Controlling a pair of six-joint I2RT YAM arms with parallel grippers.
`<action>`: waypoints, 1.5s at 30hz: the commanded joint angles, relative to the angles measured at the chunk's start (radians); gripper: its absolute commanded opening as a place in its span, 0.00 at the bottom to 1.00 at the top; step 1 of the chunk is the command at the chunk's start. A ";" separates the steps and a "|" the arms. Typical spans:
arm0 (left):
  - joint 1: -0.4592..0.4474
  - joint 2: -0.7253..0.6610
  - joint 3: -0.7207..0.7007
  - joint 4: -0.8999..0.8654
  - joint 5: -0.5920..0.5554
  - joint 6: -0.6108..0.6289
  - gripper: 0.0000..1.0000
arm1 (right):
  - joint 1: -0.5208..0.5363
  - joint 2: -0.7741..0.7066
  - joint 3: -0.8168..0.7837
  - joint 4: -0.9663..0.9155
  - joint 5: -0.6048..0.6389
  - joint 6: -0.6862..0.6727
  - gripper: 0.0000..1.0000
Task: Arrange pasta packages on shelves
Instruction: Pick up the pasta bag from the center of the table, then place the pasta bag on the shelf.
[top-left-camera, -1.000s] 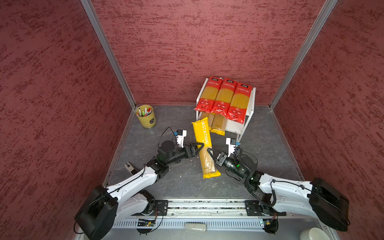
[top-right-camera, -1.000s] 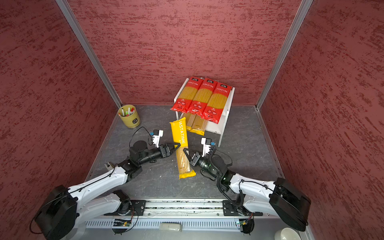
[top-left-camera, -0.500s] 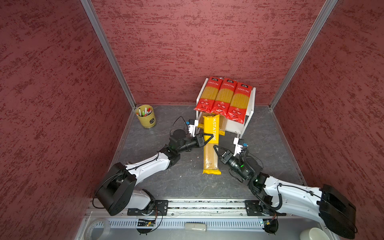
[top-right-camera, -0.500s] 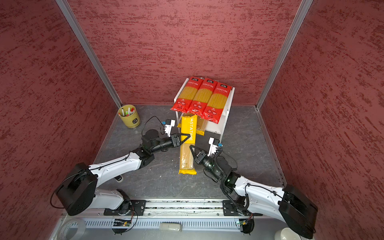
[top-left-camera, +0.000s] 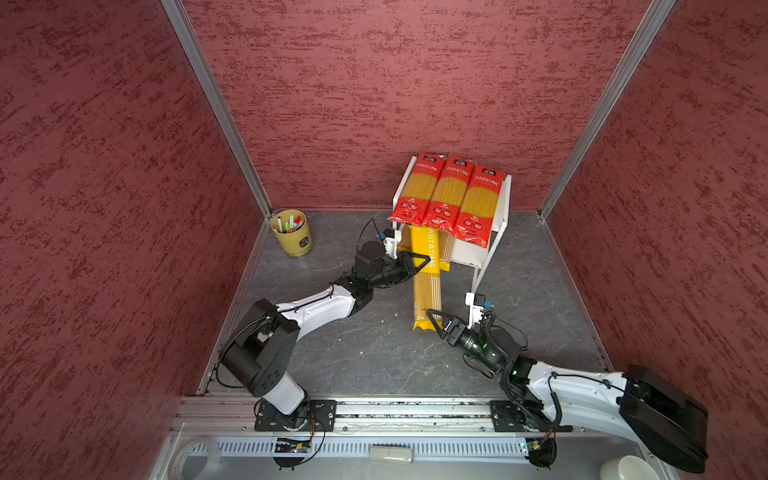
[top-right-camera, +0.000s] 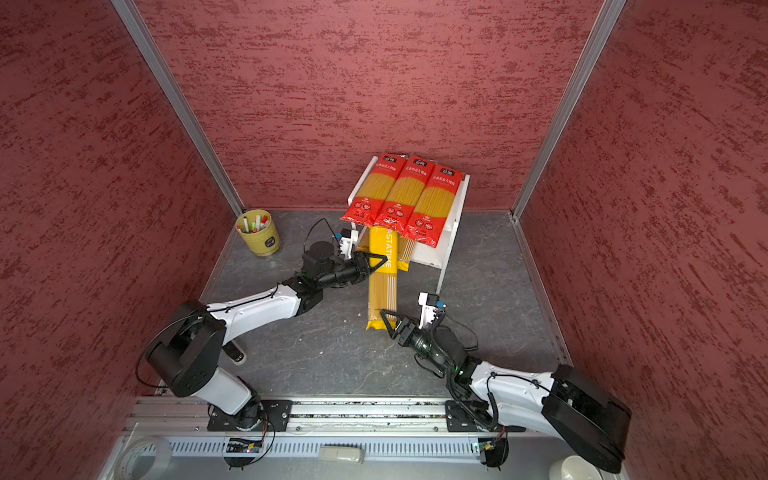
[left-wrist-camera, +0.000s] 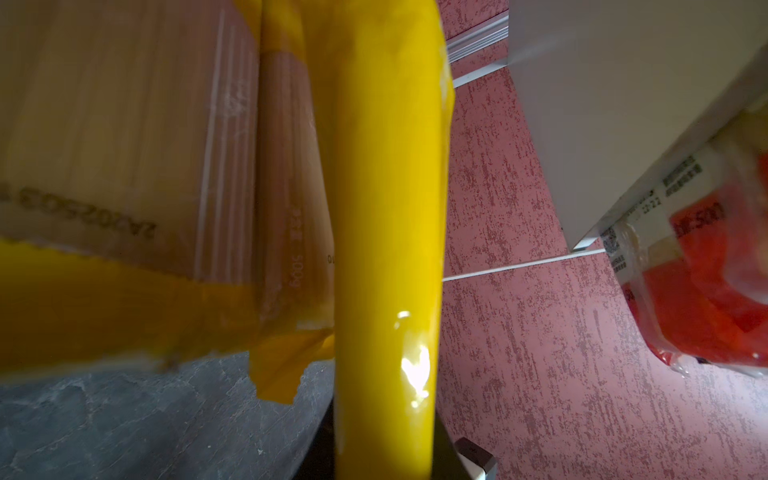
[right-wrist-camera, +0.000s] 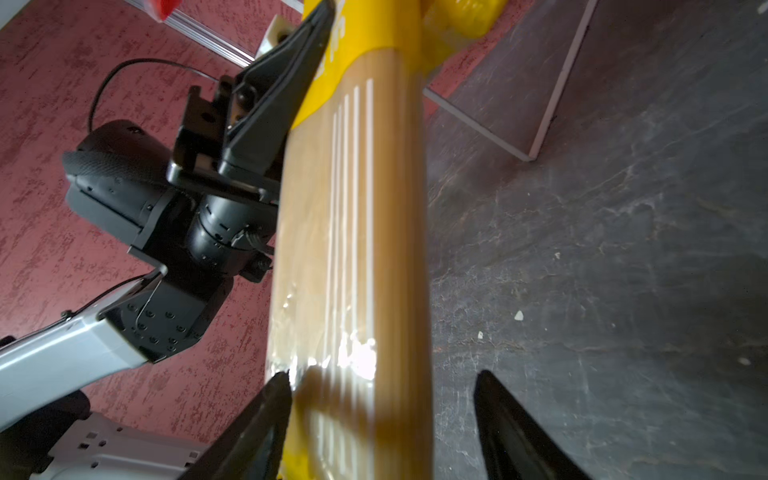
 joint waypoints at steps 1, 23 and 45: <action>-0.016 0.008 0.081 0.160 0.005 -0.058 0.18 | 0.006 0.012 -0.001 0.179 -0.019 0.006 0.52; 0.022 -0.124 -0.032 0.014 -0.012 0.028 0.74 | -0.272 -0.038 0.212 -0.018 0.091 -0.043 0.02; 0.030 -0.305 -0.237 -0.088 -0.085 0.086 0.75 | -0.503 0.065 0.407 -0.396 -0.024 0.029 0.23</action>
